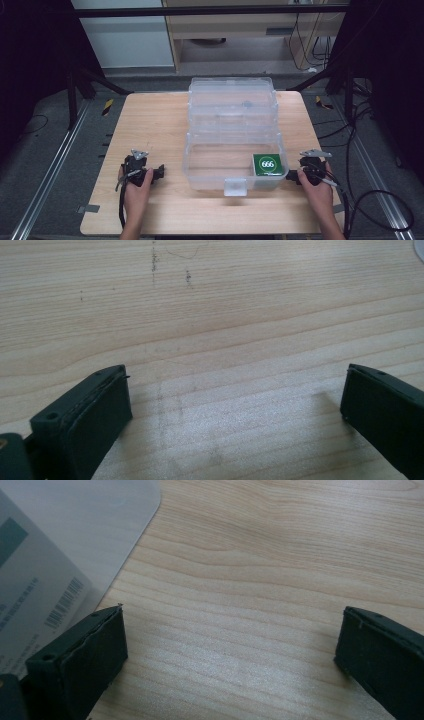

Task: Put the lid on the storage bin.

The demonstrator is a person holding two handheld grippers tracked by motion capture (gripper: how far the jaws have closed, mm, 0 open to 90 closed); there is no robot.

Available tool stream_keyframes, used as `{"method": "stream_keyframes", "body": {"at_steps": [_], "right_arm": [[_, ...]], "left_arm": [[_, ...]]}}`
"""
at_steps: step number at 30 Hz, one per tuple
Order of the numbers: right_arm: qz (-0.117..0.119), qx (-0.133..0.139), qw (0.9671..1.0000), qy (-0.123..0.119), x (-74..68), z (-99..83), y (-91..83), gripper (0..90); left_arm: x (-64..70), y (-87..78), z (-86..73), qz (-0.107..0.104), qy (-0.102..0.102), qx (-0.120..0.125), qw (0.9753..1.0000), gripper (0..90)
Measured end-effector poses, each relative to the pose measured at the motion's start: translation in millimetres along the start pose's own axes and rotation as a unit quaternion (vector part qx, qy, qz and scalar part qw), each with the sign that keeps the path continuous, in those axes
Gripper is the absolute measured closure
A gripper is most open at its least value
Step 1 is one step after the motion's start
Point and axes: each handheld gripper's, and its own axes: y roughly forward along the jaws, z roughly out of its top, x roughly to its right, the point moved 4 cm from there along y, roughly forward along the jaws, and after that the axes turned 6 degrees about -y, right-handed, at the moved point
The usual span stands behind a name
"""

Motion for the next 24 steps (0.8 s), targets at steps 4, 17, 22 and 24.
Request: {"method": "stream_keyframes", "body": {"at_steps": [4,17,22,24], "right_arm": [[0.000,-0.001,1.0000,0.003,-0.3,0.0,0.0,0.4],[-0.038,-0.034,0.9932,-0.105,6.9,28.5,-43.9,8.8],[-0.066,-0.021,0.9837,-0.166,4.8,77.4,-92.0,7.9],[-0.061,-0.015,0.9800,-0.189,1.6,93.3,-103.4,7.9]], "left_arm": [[-1.3,-0.9,0.4,-0.025,0.002,0.003,0.9997,0.0],[24.4,-56.5,21.1,-0.109,0.107,0.069,0.9859,3.1],[56.7,-103.5,50.0,-0.145,0.189,0.078,0.9681,3.0],[61.6,-108.7,55.0,-0.151,0.197,0.078,0.9656,2.8]]}}
